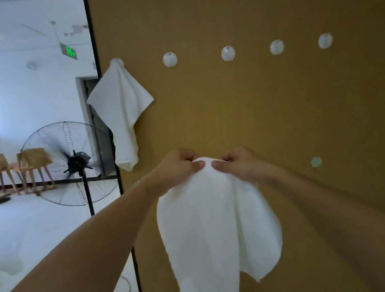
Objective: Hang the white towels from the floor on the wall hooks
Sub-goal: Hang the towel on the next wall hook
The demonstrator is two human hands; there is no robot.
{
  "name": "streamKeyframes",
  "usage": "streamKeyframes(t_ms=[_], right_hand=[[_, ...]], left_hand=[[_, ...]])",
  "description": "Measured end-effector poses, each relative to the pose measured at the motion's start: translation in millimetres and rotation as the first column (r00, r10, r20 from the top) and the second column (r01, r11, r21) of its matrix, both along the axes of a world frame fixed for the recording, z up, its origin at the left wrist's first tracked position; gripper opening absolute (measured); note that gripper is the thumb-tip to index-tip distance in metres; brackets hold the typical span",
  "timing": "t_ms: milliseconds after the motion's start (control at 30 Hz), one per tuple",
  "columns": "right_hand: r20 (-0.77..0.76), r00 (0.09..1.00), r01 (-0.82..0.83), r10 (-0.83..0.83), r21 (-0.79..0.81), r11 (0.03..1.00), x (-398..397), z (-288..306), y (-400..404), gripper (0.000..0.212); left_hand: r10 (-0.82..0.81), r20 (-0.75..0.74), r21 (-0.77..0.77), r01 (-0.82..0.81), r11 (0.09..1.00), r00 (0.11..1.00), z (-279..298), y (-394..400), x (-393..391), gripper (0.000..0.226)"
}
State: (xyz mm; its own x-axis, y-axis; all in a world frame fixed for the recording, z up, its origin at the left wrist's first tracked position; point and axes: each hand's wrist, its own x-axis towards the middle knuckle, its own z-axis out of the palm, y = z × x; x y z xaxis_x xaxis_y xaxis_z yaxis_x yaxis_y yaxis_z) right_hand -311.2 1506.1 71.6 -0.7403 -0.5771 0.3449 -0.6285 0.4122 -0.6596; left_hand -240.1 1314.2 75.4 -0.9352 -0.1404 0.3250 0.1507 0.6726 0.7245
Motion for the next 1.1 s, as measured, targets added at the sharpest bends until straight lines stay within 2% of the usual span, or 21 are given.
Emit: streamKeyframes(t_ms=[133, 233, 300, 400, 467, 567, 633, 700, 767, 867, 933, 967, 1033, 1100], right_hand=[[-0.11, 0.994, 0.007, -0.013, -0.058, 0.998, -54.4, 23.5, -16.7, 0.034], [-0.105, 0.994, -0.067, 0.043, -0.24, 0.968, -90.2, 53.4, -36.6, 0.015], [-0.121, 0.988, -0.133, 0.096, -0.351, 0.927, -117.0, 78.7, -52.9, 0.015], [-0.294, 0.951, -0.197, 0.098, -0.327, 0.924, -157.8, 119.1, -83.8, 0.007], [-0.498, 0.867, -0.153, 0.027, -0.215, 0.965, -184.9, 145.3, -108.1, 0.012], [-0.777, 0.621, 0.087, -0.108, -0.068, 0.994, -213.7, 188.5, -143.0, 0.022], [-0.874, 0.455, 0.231, -0.172, -0.071, 0.97, -228.2, 217.3, -160.5, 0.027], [-0.903, 0.372, 0.272, -0.216, -0.116, 0.955, -244.0, 239.0, -175.4, 0.03], [-0.877, 0.401, 0.286, -0.265, -0.156, 0.946, -257.9, 248.1, -186.3, 0.033], [-0.761, 0.568, 0.225, -0.314, -0.223, 0.948, -276.7, 238.3, -196.8, 0.033], [-0.656, 0.681, 0.123, -0.326, -0.336, 0.934, -283.0, 224.8, -201.9, 0.032], [-0.629, 0.707, 0.088, -0.324, -0.376, 0.923, -284.2, 218.8, -203.9, 0.032], [-0.59, 0.755, 0.031, -0.286, -0.403, 0.914, -283.1, 206.9, -206.3, 0.031], [-0.512, 0.835, -0.035, -0.202, -0.417, 0.908, -279.6, 194.7, -209.1, 0.032]], left_hand=[[0.079, -0.169, -0.038, -0.086, 0.996, 0.983, 23.3, -38.9, -49.2, 0.02], [0.091, -0.306, -0.112, -0.131, 0.985, 0.948, 54.2, -71.1, -85.0, 0.015], [0.077, -0.393, -0.133, -0.139, 0.981, 0.916, 80.5, -93.2, -107.0, 0.005], [0.008, -0.539, -0.158, -0.11, 0.981, 0.842, 124.4, -124.5, -135.1, 0.012], [-0.028, -0.619, -0.25, -0.163, 0.954, 0.785, 150.1, -142.5, -153.5, 0.017], [-0.081, -0.713, -0.457, -0.374, 0.807, 0.696, 183.2, -168.3, -185.7, 0.031], [-0.074, -0.728, -0.522, -0.481, 0.705, 0.682, 204.6, -182.9, -204.6, 0.037], [-0.038, -0.742, -0.523, -0.542, 0.658, 0.67, 225.4, -192.1, -221.5, 0.034], [-0.057, -0.773, -0.525, -0.586, 0.618, 0.632, 235.3, -194.9, -236.8, 0.031], [-0.015, -0.753, -0.524, -0.586, 0.619, 0.657, 226.7, -192.3, -260.3, 0.033], [0.065, -0.735, -0.45, -0.558, 0.698, 0.675, 210.2, -189.3, -278.1, 0.034], [0.095, -0.743, -0.379, -0.533, 0.756, 0.663, 202.5, -186.4, -284.7, 0.032], [0.134, -0.766, -0.213, -0.445, 0.87, 0.629, 190.2, -176.5, -293.3, 0.027], [0.162, -0.766, -0.091, -0.354, 0.931, 0.622, 180.7, -163.4, -294.9, 0.022]])
